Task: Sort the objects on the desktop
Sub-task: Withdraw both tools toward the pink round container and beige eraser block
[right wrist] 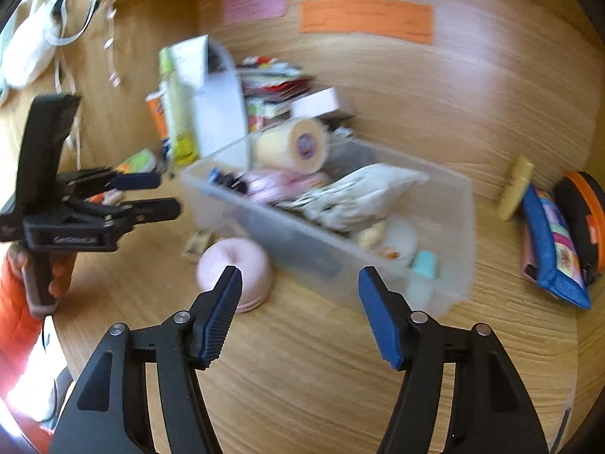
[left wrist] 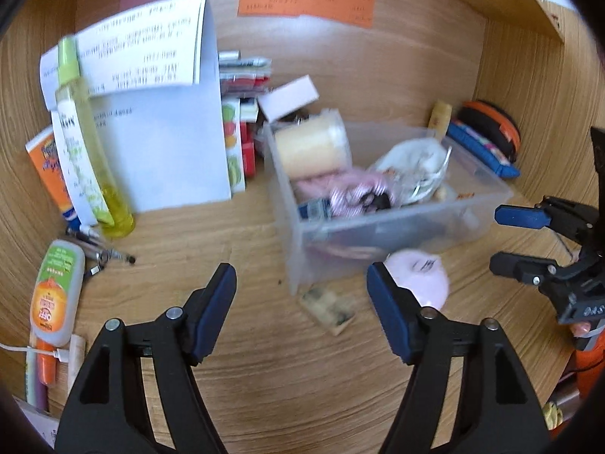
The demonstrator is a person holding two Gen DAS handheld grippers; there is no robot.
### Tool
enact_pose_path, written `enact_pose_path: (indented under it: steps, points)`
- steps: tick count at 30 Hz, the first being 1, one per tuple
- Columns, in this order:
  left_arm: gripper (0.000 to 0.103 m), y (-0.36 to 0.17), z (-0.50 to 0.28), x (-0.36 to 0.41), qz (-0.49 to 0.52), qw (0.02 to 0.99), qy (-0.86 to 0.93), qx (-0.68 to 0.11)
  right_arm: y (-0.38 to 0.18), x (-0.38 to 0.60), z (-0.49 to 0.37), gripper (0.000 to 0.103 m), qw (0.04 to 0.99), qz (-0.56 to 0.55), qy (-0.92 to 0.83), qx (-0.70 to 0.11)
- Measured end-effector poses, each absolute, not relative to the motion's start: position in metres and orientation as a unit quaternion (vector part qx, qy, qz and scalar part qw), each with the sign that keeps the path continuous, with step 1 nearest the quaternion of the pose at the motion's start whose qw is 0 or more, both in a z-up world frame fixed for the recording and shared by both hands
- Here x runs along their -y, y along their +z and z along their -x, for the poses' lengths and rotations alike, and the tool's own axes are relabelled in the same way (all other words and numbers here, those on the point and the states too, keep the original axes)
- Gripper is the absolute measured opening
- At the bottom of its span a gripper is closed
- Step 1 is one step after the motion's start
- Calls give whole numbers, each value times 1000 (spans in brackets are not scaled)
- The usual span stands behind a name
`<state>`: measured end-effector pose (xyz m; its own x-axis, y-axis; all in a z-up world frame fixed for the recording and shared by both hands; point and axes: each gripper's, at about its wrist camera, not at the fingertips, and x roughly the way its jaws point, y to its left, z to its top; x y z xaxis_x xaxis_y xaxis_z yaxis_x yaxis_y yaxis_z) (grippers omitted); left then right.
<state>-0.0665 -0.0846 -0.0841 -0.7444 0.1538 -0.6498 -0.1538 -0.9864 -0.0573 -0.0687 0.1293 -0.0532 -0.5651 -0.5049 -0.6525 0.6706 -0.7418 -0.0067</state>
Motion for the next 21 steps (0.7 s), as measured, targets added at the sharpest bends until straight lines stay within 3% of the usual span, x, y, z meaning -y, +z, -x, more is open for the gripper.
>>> enact_pose_path:
  steps: [10,21]
  points:
    - [73,-102,71,95,385,125,913,43,-90,-82,77,64,349,-386,-836,-178]
    - [74,-112,74,94,412,130,901,51,-103,-50,90,66,362,-414,-816,-178]
